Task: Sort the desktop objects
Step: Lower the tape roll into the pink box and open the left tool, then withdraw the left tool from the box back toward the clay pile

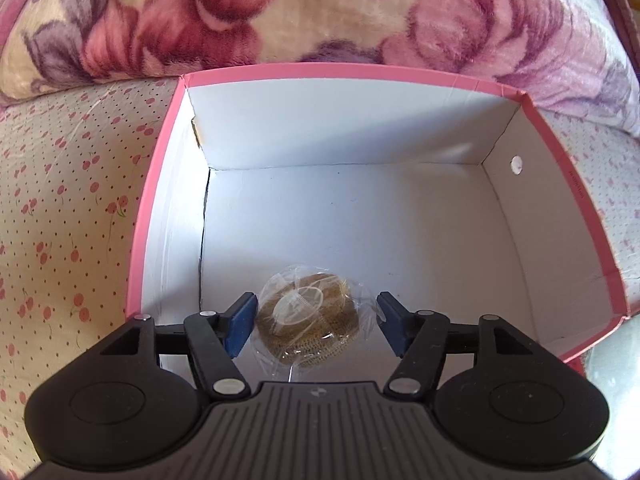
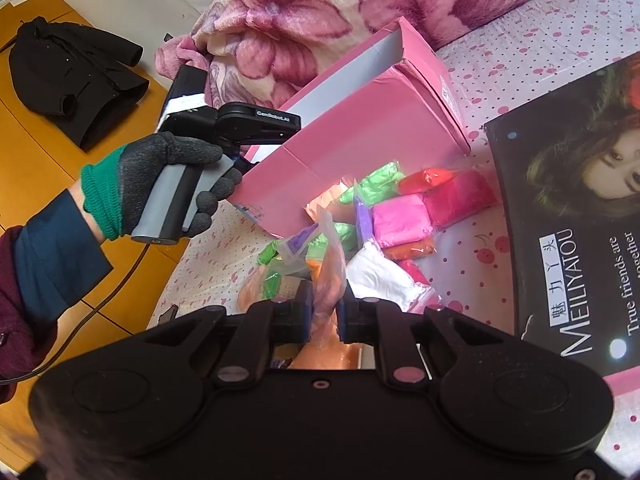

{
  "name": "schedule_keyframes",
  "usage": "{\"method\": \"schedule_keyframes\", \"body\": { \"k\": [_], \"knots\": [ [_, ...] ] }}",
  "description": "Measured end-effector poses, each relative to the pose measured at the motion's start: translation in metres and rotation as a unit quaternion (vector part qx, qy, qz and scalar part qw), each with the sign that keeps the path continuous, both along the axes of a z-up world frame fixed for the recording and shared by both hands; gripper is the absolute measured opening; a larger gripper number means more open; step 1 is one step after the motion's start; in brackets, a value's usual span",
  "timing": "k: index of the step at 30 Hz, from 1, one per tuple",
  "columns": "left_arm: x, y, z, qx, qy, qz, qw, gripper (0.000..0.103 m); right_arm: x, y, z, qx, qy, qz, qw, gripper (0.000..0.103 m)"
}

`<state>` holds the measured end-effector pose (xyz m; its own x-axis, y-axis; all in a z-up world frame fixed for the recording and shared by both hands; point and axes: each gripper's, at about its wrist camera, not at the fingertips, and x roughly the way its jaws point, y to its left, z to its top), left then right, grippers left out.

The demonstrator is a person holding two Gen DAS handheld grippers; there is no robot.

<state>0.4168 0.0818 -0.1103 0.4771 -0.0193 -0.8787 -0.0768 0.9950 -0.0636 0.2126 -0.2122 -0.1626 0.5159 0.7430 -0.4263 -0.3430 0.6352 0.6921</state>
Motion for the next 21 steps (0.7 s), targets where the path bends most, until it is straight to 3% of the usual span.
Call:
{"method": "schedule_keyframes", "body": {
  "k": [13, 21],
  "knots": [
    [-0.012, 0.009, 0.016, -0.066, -0.026, 0.033, 0.997, 0.07, 0.0, 0.001, 0.0, -0.007, 0.0, -0.004, 1.0, 0.012],
    [-0.067, 0.006, 0.05, -0.084, -0.084, 0.03, 0.9924, 0.07, 0.0, 0.002, 0.001, -0.02, -0.002, -0.001, 1.0, 0.012]
  ]
}}
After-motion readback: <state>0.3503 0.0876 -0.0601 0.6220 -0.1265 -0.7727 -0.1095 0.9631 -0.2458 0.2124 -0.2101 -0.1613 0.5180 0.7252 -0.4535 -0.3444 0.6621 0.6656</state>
